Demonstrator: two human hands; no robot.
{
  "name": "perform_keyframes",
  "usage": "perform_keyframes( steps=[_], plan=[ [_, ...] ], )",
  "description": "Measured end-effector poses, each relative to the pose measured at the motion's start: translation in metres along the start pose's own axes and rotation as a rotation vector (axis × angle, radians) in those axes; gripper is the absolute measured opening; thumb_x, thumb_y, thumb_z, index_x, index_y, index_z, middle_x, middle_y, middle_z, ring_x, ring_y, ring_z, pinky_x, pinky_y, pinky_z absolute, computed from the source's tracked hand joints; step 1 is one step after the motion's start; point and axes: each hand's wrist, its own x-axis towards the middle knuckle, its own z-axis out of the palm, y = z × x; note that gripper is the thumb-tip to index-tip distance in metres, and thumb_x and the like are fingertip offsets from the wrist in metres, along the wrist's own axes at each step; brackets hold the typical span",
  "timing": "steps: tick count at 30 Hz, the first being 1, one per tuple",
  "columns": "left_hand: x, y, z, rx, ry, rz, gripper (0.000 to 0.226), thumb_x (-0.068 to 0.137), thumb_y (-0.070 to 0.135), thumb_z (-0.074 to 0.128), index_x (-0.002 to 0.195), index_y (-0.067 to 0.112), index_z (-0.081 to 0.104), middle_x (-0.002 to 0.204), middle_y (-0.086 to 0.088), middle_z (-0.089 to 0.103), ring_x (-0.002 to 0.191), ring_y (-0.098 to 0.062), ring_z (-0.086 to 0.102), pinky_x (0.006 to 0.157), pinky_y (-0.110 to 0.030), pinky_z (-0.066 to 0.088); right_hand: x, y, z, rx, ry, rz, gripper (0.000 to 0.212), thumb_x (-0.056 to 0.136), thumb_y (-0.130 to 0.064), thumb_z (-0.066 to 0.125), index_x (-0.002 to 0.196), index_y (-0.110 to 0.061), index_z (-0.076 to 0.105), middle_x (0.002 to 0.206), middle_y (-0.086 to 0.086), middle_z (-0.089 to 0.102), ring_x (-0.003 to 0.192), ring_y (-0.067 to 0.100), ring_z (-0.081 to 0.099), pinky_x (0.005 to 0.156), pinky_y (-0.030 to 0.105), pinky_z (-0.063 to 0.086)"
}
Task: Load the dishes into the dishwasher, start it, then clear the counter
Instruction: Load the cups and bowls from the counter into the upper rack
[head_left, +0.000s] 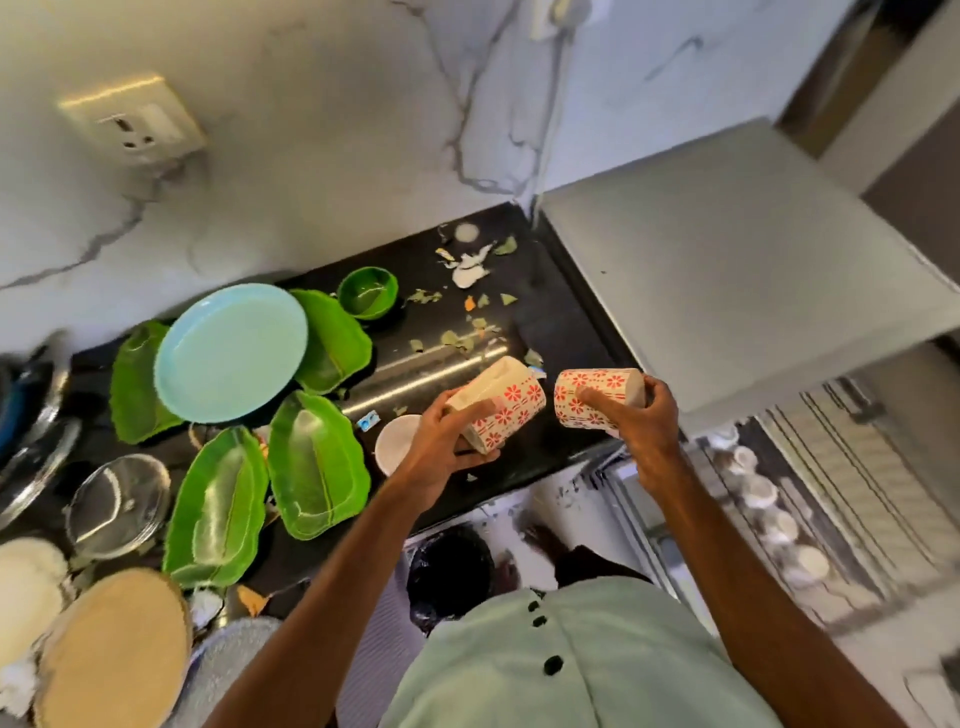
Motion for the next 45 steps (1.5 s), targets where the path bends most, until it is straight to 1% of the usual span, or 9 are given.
perform_keyframes(
  steps=[2,9,15,21,23,27,30,35,45],
  plan=[
    [0.002,-0.007,0.014,0.064,-0.089,-0.017,0.055,0.076,0.027,0.083,0.125,0.02,0.058,0.117,-0.014,0.071,0.105,-0.035,0.07,0.079,-0.043,0.059,-0.011,0.013,-0.022,0.033,0.057,0.041,0.087,0.057,-0.034,0.097,0.13,-0.014,0.053,0.119,0.002,0.063,0.092,0.014,0.068,0.06,0.026,0.058],
    [0.0,-0.018,0.086,0.326,-0.24,-0.027,0.073,0.056,0.037,0.092,0.121,0.019,0.063,0.115,-0.009,0.072,0.102,-0.027,0.072,0.083,-0.05,0.061,-0.043,0.047,-0.09,0.15,0.262,0.085,0.1,0.054,-0.032,0.098,0.139,-0.01,0.05,0.121,0.006,0.065,0.105,0.022,0.067,0.085,0.041,0.061],
    [0.008,-0.023,0.15,0.526,-0.364,-0.028,0.047,0.073,0.024,0.089,0.111,0.017,0.062,0.106,-0.006,0.073,0.087,-0.017,0.074,0.071,-0.038,0.063,-0.047,0.06,-0.137,0.259,0.388,0.124,0.091,0.059,-0.02,0.095,0.136,-0.007,0.049,0.116,0.01,0.067,0.088,0.009,0.066,0.051,0.014,0.054],
    [0.027,-0.036,0.209,0.69,-0.461,0.002,0.054,0.065,0.033,0.093,0.11,0.022,0.065,0.11,-0.002,0.072,0.097,-0.02,0.072,0.068,-0.032,0.062,-0.034,0.08,-0.174,0.286,0.506,0.192,0.095,0.06,-0.022,0.095,0.139,-0.013,0.045,0.111,0.003,0.065,0.093,0.015,0.066,0.067,0.026,0.059],
    [0.036,-0.043,0.232,0.748,-0.452,0.0,0.055,0.064,0.034,0.093,0.108,0.024,0.063,0.112,-0.001,0.071,0.097,-0.018,0.071,0.068,-0.033,0.063,-0.024,0.089,-0.189,0.288,0.527,0.224,0.094,0.059,-0.023,0.095,0.138,-0.013,0.046,0.113,0.003,0.065,0.096,0.017,0.066,0.067,0.026,0.059],
    [0.06,-0.065,0.278,0.882,-0.413,0.023,0.092,0.049,0.047,0.097,0.126,0.019,0.055,0.121,0.0,0.065,0.095,-0.016,0.071,0.064,-0.035,0.063,0.004,0.106,-0.224,0.34,0.571,0.3,0.087,0.061,-0.02,0.094,0.133,-0.01,0.047,0.098,-0.004,0.063,0.086,0.008,0.064,0.061,0.022,0.054],
    [0.071,-0.083,0.315,1.043,-0.4,0.121,0.088,0.054,0.044,0.095,0.127,0.019,0.052,0.116,0.006,0.064,0.095,-0.006,0.065,0.071,-0.029,0.062,0.032,0.121,-0.249,0.355,0.604,0.344,0.09,0.06,-0.022,0.095,0.134,-0.012,0.046,0.098,-0.005,0.061,0.088,0.013,0.065,0.059,0.022,0.053],
    [0.102,-0.129,0.373,1.349,-0.422,0.252,0.088,0.049,0.061,0.089,0.121,0.028,0.049,0.111,0.011,0.062,0.097,-0.011,0.062,0.083,-0.029,0.054,0.086,0.164,-0.286,0.323,0.632,0.428,0.098,0.053,-0.029,0.098,0.134,-0.015,0.044,0.111,0.005,0.065,0.1,0.023,0.065,0.082,0.04,0.06],
    [0.187,-0.217,0.457,1.398,-0.279,0.279,0.084,0.056,0.048,0.089,0.123,0.024,0.045,0.105,0.009,0.062,0.088,-0.009,0.063,0.059,-0.021,0.05,0.168,0.252,-0.332,0.301,0.747,0.49,0.093,0.049,-0.042,0.096,0.123,-0.028,0.042,0.116,0.002,0.058,0.104,0.027,0.064,0.073,0.048,0.063]
  ],
)
